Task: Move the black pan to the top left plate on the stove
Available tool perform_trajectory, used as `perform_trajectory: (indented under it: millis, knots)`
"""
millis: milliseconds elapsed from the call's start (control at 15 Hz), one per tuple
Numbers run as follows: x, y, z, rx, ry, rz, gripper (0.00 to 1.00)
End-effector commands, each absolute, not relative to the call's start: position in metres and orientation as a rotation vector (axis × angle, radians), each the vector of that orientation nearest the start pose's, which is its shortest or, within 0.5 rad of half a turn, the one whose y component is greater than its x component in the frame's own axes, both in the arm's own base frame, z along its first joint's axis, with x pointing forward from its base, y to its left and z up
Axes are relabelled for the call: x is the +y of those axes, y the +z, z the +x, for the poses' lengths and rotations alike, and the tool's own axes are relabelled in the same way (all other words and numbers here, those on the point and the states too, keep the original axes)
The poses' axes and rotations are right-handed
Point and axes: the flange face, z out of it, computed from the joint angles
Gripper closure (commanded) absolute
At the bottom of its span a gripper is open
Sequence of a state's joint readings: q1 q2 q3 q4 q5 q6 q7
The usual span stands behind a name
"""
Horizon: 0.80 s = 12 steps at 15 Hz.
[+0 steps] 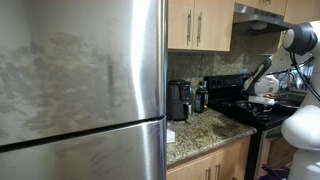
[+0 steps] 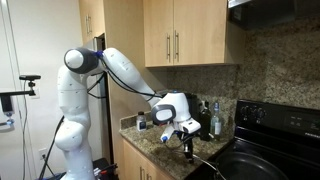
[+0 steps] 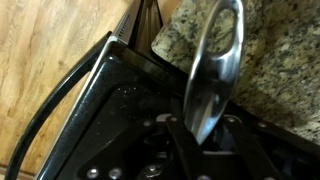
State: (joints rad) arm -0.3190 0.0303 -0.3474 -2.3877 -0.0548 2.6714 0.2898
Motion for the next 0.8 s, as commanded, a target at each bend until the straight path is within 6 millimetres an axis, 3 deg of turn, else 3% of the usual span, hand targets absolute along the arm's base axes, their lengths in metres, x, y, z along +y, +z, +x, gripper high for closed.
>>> perform_trajectory:
  millis: [0,200,333,533,733]
  knots:
    - [-0.321,0.347,0.42,1.223,-0.553,-2.977,0.96]
    - [-0.313,0.369,0.438,1.082,-0.668,-3.027,0.96]
    - [-0.303,0.373,0.453,0.97,-0.722,-3.077,0.96]
    - [-0.285,0.364,0.47,0.783,-0.774,-3.143,0.96]
    - [-0.282,0.344,0.482,0.596,-0.812,-3.232,0.96]
